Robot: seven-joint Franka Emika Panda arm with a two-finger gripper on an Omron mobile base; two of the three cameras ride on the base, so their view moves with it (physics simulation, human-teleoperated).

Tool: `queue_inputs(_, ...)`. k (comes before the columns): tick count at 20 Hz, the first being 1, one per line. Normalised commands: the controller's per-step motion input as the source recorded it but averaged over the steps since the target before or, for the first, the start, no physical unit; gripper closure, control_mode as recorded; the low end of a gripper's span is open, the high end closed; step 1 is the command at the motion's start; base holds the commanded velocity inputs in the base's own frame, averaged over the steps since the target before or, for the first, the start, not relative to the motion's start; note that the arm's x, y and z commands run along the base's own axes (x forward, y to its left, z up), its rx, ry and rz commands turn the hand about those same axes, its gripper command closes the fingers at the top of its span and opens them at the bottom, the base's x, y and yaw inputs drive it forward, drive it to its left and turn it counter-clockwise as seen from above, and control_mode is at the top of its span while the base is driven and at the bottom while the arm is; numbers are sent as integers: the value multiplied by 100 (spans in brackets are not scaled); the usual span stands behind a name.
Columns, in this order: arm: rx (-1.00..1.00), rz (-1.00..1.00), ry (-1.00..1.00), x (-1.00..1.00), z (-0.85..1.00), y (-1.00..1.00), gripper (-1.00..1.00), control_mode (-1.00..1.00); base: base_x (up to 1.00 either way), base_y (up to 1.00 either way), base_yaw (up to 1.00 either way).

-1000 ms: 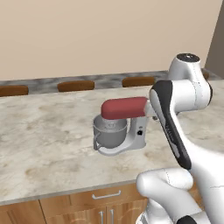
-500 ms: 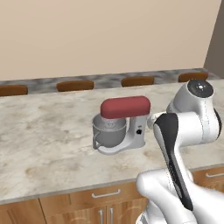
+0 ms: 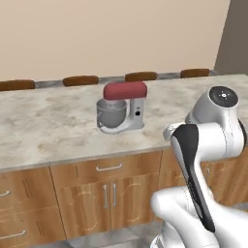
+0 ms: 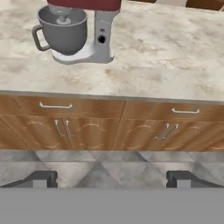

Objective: Navigate to the dishwasher.

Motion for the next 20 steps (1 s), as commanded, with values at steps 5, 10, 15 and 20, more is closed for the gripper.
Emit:
queue_inputs(5, 0, 0, 0, 0, 0, 0, -100, 100, -28, 93, 29)
queue_inputs(10, 0, 0, 0, 0, 0, 0, -100, 100, 6, 29, 91)
queue_inputs(15, 0, 0, 0, 0, 0, 0, -100, 100, 2, 0, 100)
queue_inputs(20, 0, 0, 0, 0, 0, 0, -100, 100, 0, -17, 95)
